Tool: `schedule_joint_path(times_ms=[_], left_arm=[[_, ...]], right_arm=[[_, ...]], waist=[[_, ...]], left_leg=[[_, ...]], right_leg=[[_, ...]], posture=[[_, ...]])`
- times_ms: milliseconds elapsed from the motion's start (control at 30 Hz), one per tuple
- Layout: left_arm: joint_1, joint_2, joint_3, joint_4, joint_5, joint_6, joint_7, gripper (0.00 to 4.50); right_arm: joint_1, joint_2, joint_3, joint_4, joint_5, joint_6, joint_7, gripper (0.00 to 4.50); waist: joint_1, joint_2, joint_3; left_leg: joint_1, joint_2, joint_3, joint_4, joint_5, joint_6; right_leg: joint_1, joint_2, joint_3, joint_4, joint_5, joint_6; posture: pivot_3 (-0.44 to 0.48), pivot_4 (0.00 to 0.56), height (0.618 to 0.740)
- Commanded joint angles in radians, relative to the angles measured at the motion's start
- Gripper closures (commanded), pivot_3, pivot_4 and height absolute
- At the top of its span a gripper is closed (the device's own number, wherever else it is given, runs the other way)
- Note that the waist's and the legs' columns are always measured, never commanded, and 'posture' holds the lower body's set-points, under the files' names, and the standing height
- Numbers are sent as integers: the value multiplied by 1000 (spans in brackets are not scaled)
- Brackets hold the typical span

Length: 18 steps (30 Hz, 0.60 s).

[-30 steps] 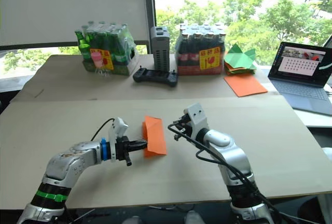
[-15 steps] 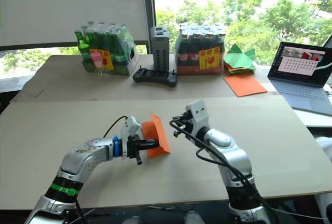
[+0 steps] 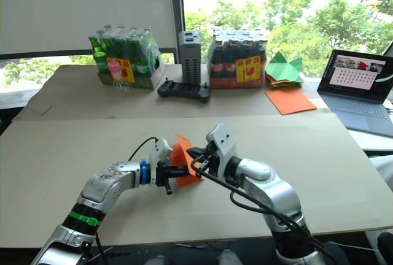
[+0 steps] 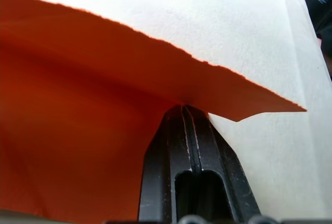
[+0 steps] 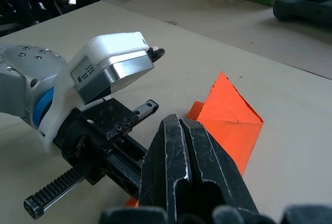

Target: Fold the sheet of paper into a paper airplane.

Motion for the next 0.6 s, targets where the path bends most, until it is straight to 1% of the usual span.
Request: schedule_joint_path(times_ms=[33,367,500,600], left_arm=[[0,6,2,-9,11,-31,-17,4500],[52,38,26,-16,28,-44,-20,4500],[60,42,23,-14,35,-49,-21,4500],[58,40,20,-11,39,-53,-21,4500]], right_arm=[[0,-16,-1,-64,35,10,20,4481],[27,-94,25,-105,52,20,60,4481],[52,-147,43,-111,56,27,93,4481],[67,-158,53,-117,68,33,109,4481]], waist=[[0,0,0],[1,0,0],[1,0,0],[1,0,0]], left_leg=[[0,0,0,0,0,0],[0,0,0,0,0,0],[0,0,0,0,0,0],[0,0,0,0,0,0]], right_leg=[[0,0,0,0,0,0],[0,0,0,0,0,0],[0,0,0,0,0,0],[1,0,0,0,0,0]], posture=[[0,150,740],[0,150,740],[0,150,740],[0,150,740]])
